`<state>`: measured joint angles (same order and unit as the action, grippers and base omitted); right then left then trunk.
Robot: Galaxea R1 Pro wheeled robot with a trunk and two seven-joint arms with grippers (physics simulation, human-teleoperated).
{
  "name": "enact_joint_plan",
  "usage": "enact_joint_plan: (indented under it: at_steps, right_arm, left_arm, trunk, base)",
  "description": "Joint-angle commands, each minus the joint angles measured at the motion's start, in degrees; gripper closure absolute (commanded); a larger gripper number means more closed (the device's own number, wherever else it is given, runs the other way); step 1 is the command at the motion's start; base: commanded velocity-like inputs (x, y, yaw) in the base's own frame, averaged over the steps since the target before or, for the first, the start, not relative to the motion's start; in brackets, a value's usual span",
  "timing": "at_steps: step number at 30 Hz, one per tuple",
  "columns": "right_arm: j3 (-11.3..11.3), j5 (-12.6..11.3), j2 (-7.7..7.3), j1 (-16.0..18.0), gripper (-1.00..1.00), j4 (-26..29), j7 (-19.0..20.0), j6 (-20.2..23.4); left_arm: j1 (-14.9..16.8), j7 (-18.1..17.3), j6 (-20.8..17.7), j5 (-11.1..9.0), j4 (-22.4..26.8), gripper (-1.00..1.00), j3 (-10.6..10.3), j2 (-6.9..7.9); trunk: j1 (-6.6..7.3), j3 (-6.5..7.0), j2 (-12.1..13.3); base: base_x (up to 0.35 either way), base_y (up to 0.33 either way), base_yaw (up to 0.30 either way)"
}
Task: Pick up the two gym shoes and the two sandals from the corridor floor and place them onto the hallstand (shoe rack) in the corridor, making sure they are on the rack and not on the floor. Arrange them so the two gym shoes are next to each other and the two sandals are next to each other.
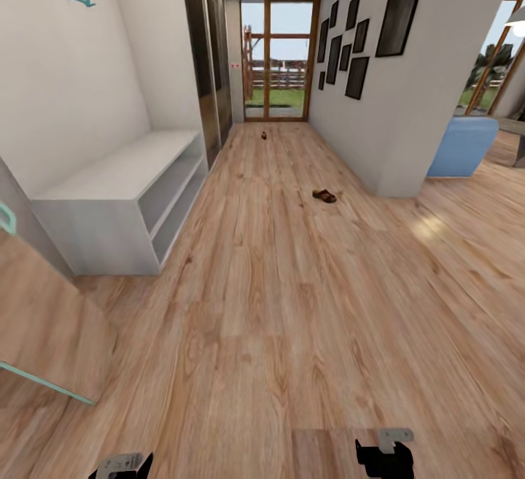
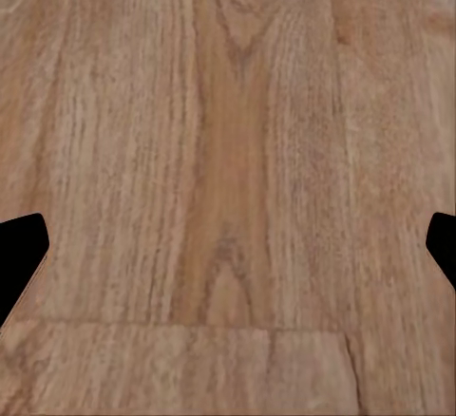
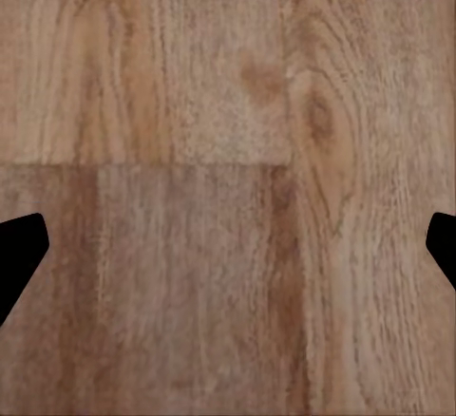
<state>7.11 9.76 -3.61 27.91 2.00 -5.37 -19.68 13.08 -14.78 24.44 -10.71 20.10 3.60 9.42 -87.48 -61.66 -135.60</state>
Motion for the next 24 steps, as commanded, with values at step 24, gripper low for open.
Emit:
enact_joint_plan:
  at_steps: [24]
  right_arm:
    - [0.5, 0.6, 0.01, 0.0, -1.0, -0.1, -0.2, -0.2]
  left_arm:
    - [0.0, -0.6, 0.0, -0.5, -0.1, -1.0, 0.3, -0.02]
  trunk:
    - [-0.02, -0.05, 0.0]
  base:
    - [0.339, 0.0, 0.0]
